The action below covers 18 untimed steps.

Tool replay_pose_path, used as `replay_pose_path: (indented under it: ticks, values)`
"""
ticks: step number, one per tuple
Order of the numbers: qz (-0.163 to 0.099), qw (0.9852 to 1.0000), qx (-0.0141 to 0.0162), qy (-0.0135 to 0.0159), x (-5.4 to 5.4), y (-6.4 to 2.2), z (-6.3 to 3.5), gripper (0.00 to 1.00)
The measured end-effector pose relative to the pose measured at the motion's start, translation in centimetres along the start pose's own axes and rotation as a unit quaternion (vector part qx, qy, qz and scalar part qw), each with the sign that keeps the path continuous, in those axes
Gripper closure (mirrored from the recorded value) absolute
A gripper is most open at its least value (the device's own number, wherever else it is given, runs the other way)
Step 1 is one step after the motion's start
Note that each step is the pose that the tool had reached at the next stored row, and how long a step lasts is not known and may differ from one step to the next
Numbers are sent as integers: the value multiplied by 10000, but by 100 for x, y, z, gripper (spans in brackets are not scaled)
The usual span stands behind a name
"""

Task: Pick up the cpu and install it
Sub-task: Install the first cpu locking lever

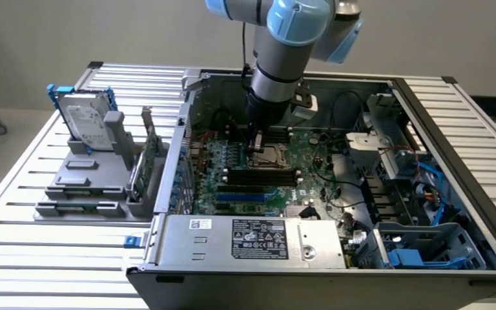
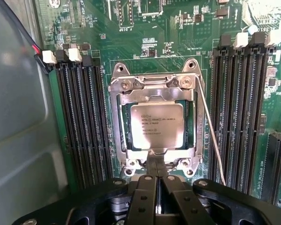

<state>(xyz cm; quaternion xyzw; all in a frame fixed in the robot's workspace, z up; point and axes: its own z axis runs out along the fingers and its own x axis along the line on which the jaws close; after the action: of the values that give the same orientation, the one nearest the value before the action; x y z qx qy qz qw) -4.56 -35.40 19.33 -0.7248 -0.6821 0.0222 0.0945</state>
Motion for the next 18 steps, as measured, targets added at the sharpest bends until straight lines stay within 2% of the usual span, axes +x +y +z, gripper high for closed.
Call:
replay_pose_path:
  ticks: [1, 2, 4, 8, 18]
  values:
    - [25, 9999, 15, -155, 8, -2, -9, 89]
    - [37, 9997, 8, -226, 5, -4, -16, 89]
    - [34, 9998, 3, -214, -1, -4, -8, 89]
    - [33, 9998, 0, -210, 2, -2, -5, 89]
    - [33, 9998, 0, -210, 2, -2, -5, 89]
